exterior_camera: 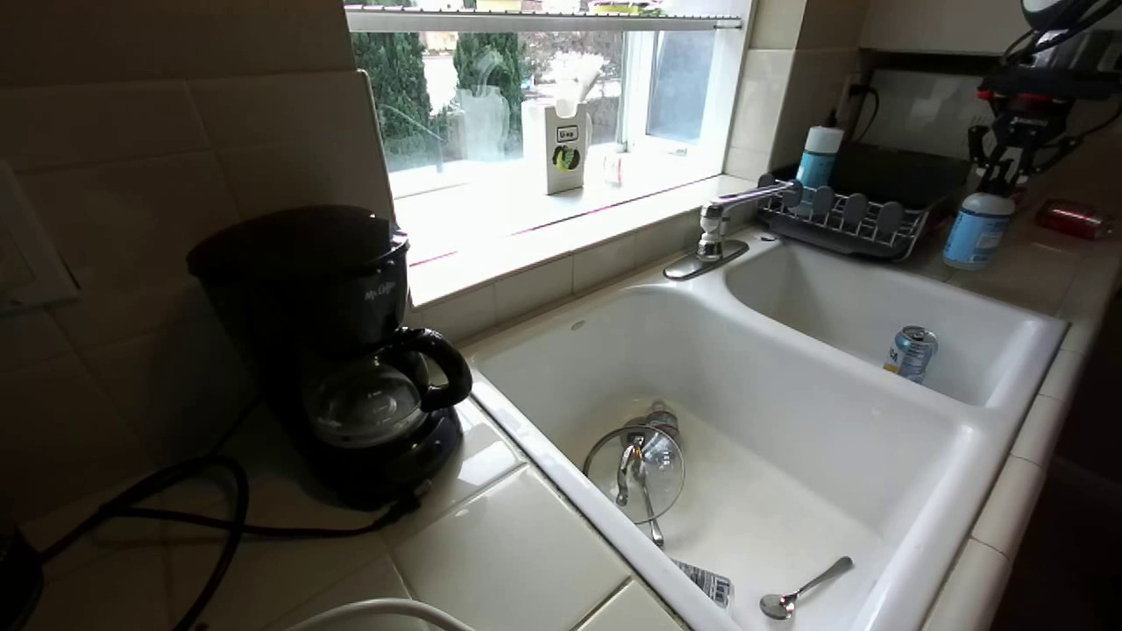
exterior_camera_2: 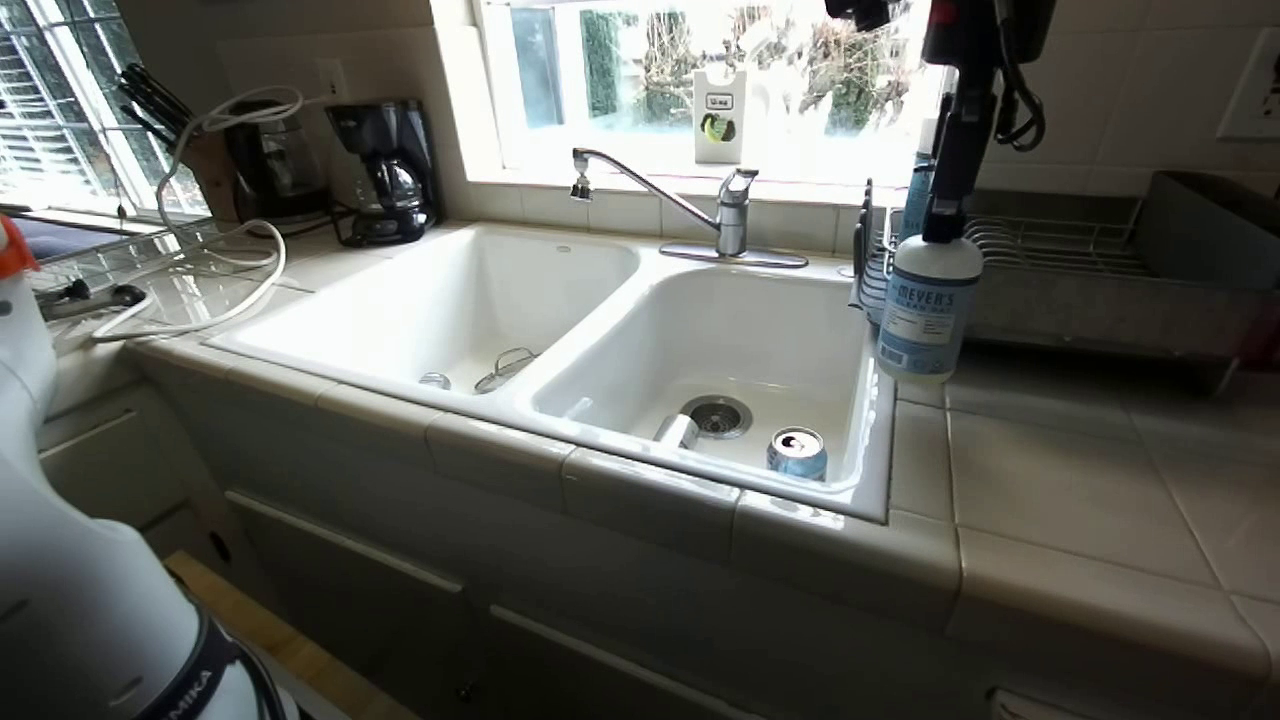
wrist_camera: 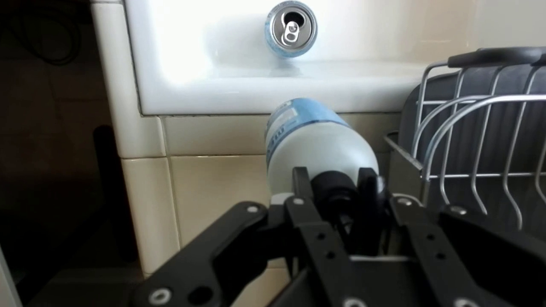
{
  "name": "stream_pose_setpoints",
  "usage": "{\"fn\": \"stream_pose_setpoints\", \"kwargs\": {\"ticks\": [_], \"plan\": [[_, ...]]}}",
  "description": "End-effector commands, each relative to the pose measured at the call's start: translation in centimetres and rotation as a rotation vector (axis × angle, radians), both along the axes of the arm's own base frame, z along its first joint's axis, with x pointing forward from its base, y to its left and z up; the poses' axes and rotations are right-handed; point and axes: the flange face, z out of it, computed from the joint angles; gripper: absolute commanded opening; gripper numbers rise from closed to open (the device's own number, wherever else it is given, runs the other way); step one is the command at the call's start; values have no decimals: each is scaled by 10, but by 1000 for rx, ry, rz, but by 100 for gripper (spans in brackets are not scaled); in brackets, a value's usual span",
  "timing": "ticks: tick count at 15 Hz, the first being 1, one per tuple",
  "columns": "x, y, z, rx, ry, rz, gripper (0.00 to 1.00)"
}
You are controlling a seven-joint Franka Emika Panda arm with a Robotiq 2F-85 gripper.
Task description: Pick up the small bottle with a blue label and put it on the kitchen counter
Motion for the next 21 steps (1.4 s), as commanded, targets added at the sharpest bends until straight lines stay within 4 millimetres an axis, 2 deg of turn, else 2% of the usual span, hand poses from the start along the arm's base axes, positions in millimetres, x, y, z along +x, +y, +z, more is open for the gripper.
{"fn": "stream_pose_setpoints", "kwargs": {"ticks": [1, 7, 13, 14, 15, 17, 21], "plan": [[6, -8, -14, -11, -27, 6, 8], [13, -15, -37, -15, -17, 3, 8], [14, -14, -39, -4, -9, 32, 8], [14, -14, -39, -1, -7, 38, 14], [13, -14, -38, 6, -7, 43, 56], [12, -14, -36, 8, -14, 44, 60], [7, -13, -25, 9, -29, 61, 89]]}}
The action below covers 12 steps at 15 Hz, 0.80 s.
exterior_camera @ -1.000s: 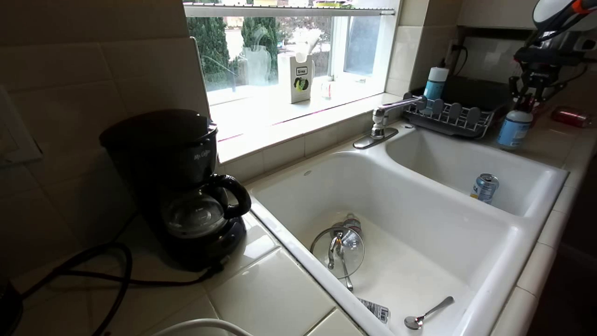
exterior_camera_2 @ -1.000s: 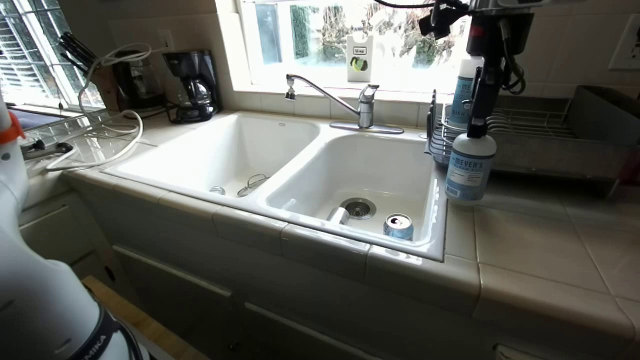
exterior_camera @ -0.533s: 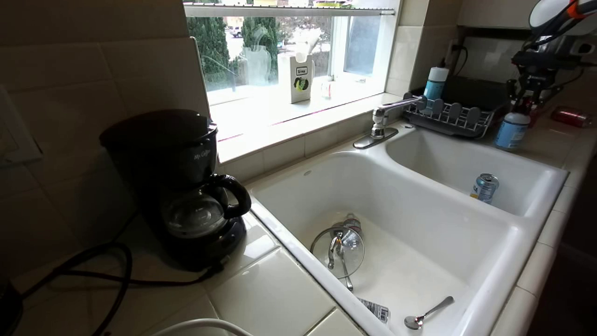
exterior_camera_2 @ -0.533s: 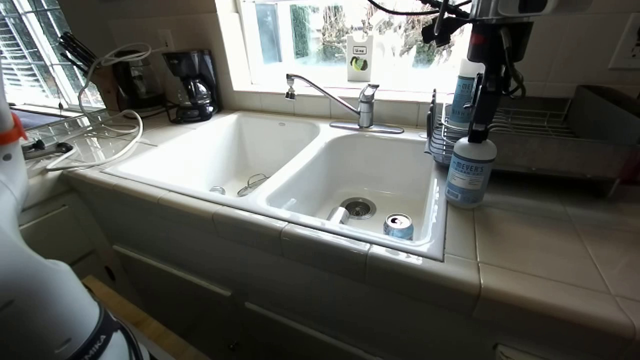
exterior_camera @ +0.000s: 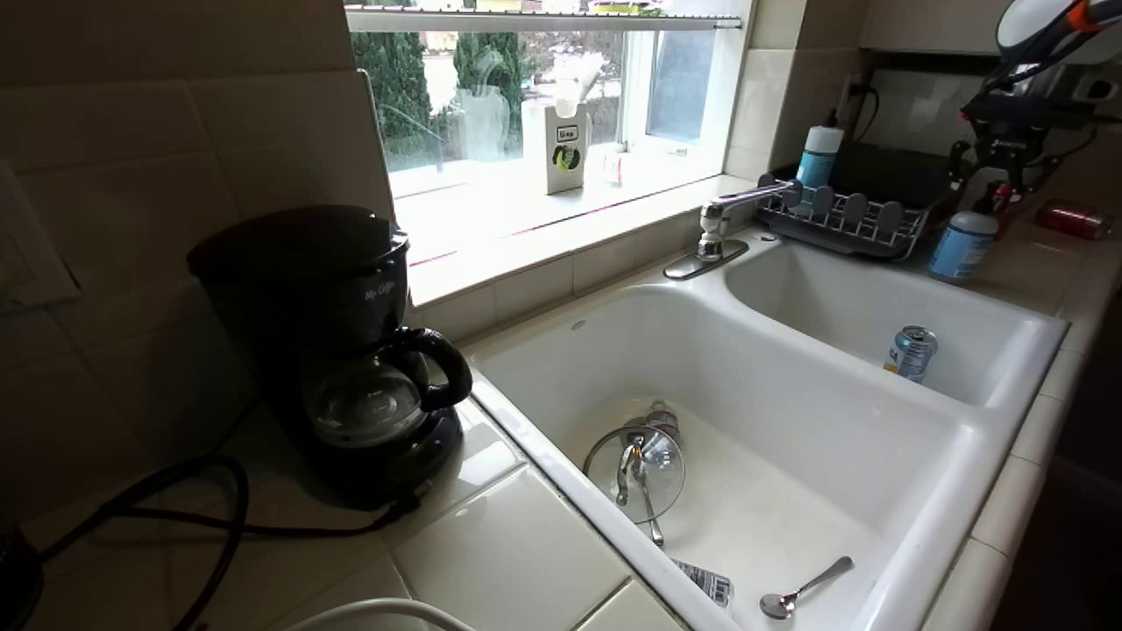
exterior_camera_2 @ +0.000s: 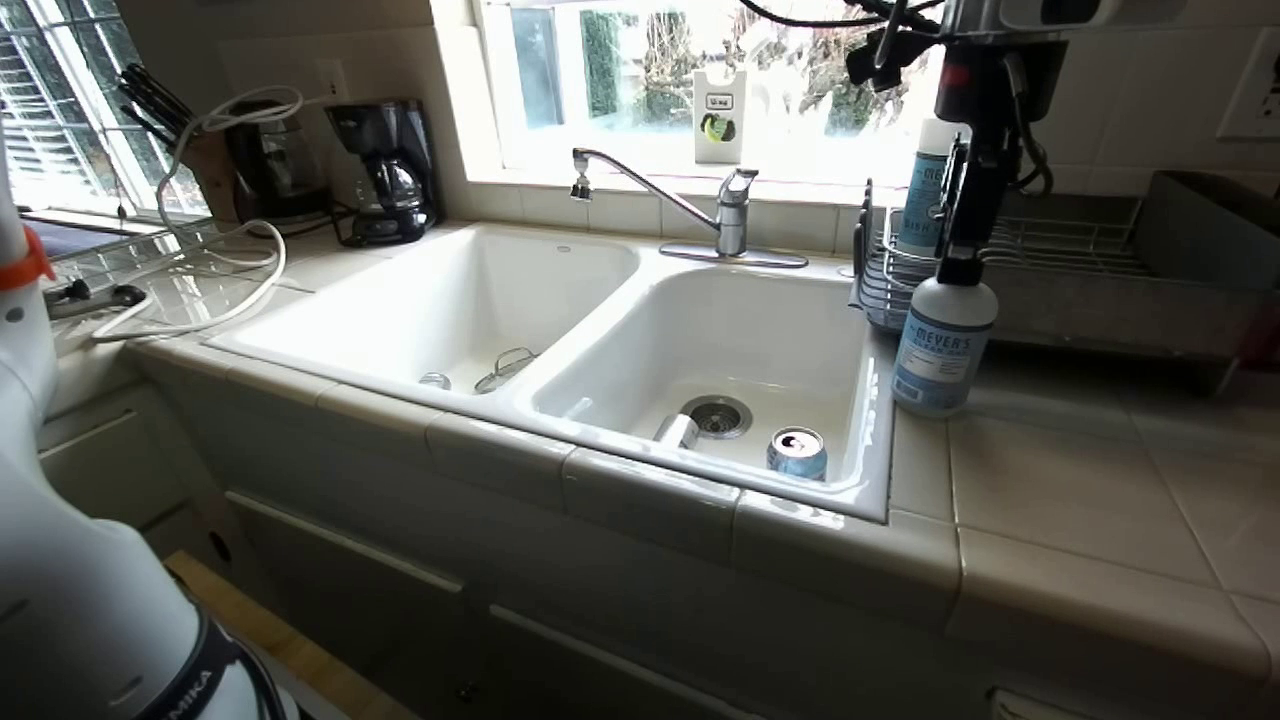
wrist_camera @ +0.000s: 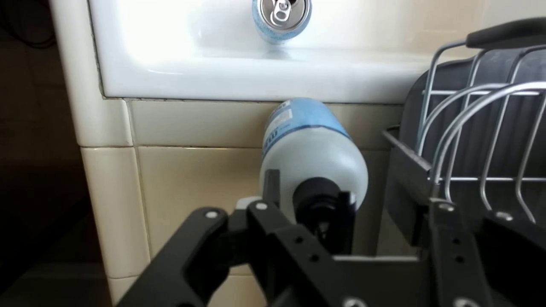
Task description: Pick up the small bottle with a blue label and put it on the kitchen counter
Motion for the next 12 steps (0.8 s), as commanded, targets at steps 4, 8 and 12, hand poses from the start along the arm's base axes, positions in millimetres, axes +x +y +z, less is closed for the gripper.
{"fn": "stream_pose_setpoints", "kwargs": {"ticks": [4, 8, 12], "plan": [[-27, 22, 40, 70, -28, 198, 100], [-55, 56, 71, 116, 8, 414, 100], [-76, 99, 100, 46, 52, 631, 100]]}}
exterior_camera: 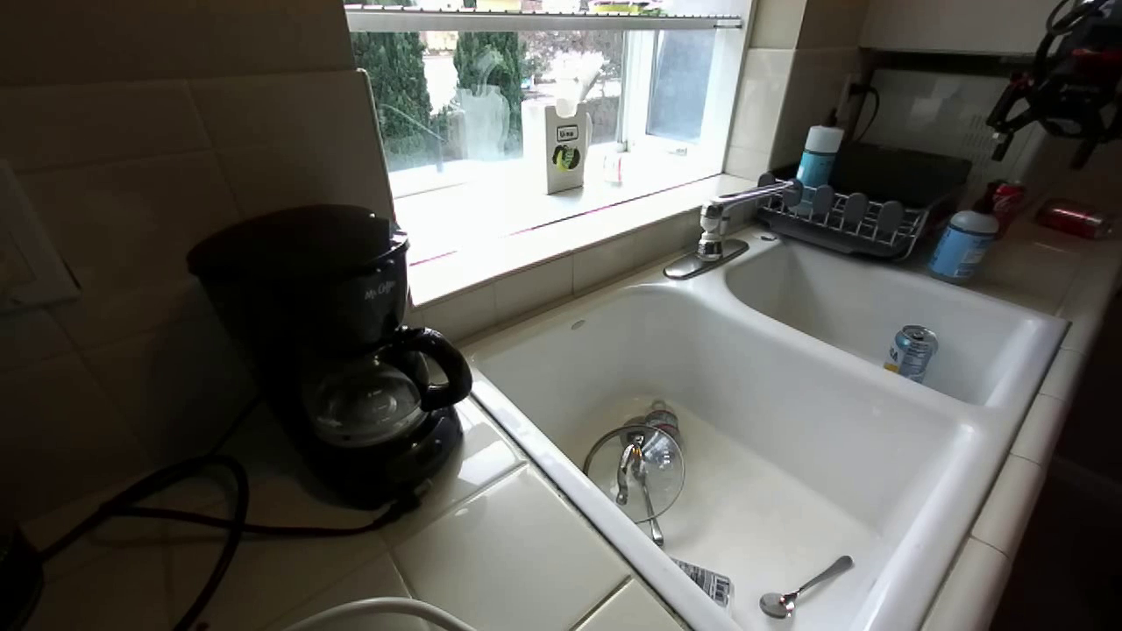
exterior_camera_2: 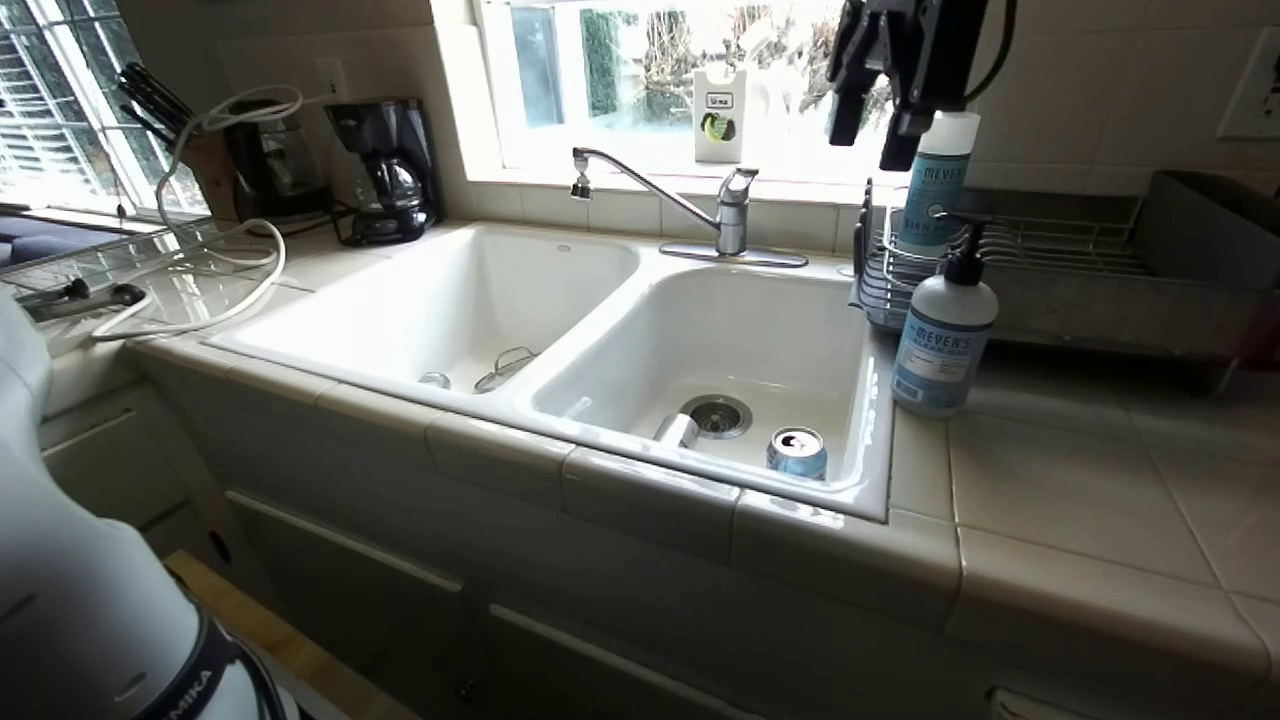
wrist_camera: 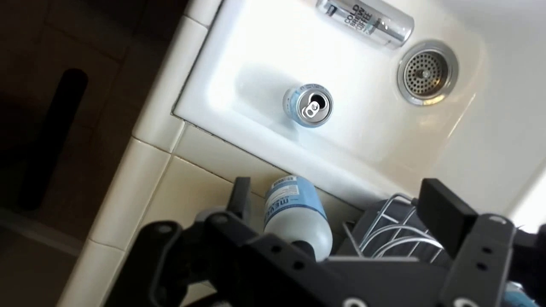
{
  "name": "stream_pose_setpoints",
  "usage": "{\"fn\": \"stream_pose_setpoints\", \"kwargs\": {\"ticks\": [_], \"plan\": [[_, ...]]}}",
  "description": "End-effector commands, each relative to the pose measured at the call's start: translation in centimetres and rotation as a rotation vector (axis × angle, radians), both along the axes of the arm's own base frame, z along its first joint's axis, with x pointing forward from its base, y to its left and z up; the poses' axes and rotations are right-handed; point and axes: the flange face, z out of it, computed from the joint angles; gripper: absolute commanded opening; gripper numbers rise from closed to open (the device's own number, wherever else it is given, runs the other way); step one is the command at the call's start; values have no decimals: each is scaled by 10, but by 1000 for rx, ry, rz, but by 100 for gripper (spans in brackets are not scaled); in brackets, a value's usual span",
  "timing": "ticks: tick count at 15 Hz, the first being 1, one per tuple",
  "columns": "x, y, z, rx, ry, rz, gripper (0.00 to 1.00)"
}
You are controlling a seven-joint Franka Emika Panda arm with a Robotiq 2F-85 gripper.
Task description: Pick up the small bottle with a blue label and put it on the kitchen counter
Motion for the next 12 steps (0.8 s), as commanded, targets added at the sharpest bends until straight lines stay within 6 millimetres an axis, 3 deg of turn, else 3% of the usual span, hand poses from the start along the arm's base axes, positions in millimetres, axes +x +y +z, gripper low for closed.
{"fn": "stream_pose_setpoints", "kwargs": {"ticks": [1, 4, 6, 7, 8, 12], "plan": [[-26, 48, 20, -72, 9, 192, 100], [-41, 83, 34, -144, 19, 342, 100], [-52, 92, 35, -169, 41, 447, 100], [-56, 91, 33, -174, 56, 501, 100], [-39, 86, 42, -148, 47, 408, 100], [-52, 89, 37, -152, 59, 476, 100]]}}
